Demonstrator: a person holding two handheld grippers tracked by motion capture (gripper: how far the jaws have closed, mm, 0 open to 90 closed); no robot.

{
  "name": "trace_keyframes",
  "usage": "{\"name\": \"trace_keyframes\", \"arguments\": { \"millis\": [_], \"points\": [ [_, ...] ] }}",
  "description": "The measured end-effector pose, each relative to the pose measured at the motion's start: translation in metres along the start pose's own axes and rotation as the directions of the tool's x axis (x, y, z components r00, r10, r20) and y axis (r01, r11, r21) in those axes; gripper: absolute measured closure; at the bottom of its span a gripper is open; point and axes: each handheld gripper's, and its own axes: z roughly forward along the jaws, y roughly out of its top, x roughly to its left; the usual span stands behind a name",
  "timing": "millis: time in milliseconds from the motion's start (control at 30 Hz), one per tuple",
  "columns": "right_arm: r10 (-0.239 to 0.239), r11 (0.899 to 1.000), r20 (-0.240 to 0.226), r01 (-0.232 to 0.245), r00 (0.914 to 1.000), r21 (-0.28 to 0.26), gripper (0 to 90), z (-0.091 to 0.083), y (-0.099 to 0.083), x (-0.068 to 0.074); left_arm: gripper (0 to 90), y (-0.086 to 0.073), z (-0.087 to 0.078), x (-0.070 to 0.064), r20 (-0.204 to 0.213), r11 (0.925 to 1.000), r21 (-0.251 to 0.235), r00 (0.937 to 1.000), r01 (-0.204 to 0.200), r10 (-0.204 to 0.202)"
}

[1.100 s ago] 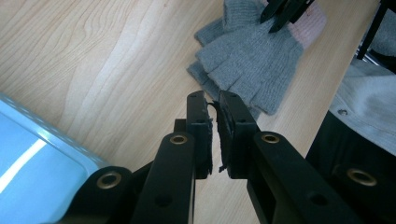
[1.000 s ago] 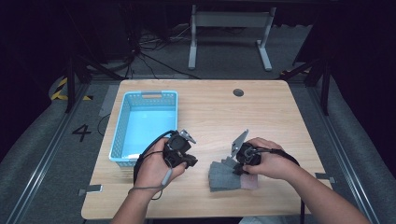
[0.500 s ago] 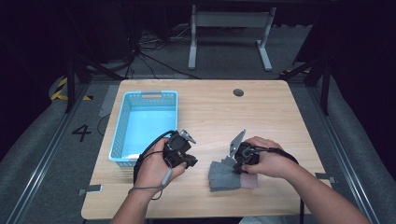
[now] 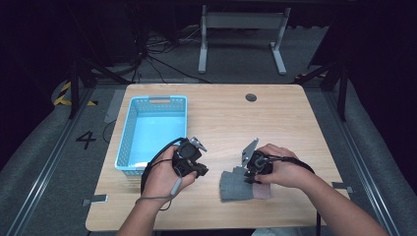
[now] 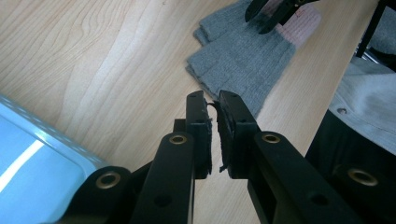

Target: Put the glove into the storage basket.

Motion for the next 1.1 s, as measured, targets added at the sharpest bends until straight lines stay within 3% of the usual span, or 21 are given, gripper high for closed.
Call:
{"name": "trace_keyframes", "arguments": {
  "millis": [267,433,767,800,933,1100],
  "points": [
    [0.047,0.997,0.009,-0.046,0.9989,-0.062,71.9,-0.011,-0.010,0.001,83.0,0.005,0.004,-0.001,0.009,0.9999,0.001,0.9999,-0.012,0.012],
    [0.090,0.987,0.018,-0.086,0.9958,-0.134,72.1,-0.019,-0.022,-0.001,82.8,0.009,0.008,-0.003,0.019,0.9997,0.008,0.9995,-0.025,0.025],
    [0.178,0.961,0.039,-0.166,0.9832,-0.219,77.9,-0.034,-0.045,-0.002,85.2,0.011,0.010,-0.003,0.021,0.9996,0.014,0.9995,-0.024,0.024],
    [0.192,0.955,0.040,-0.178,0.9805,-0.237,79.6,-0.036,-0.050,-0.002,86.1,0.010,0.010,-0.003,0.018,0.9997,0.015,0.9996,-0.022,0.021],
    [0.218,0.947,0.048,-0.199,0.9748,-0.252,81.0,-0.038,-0.059,-0.003,86.3,0.010,0.011,-0.004,0.015,0.9995,0.021,0.9996,-0.025,0.024],
    [0.278,0.923,0.038,-0.257,0.9598,-0.286,80.1,-0.039,-0.078,-0.005,86.5,0.007,0.015,-0.007,0.025,0.9989,0.039,0.9993,-0.028,0.027]
  ]
}}
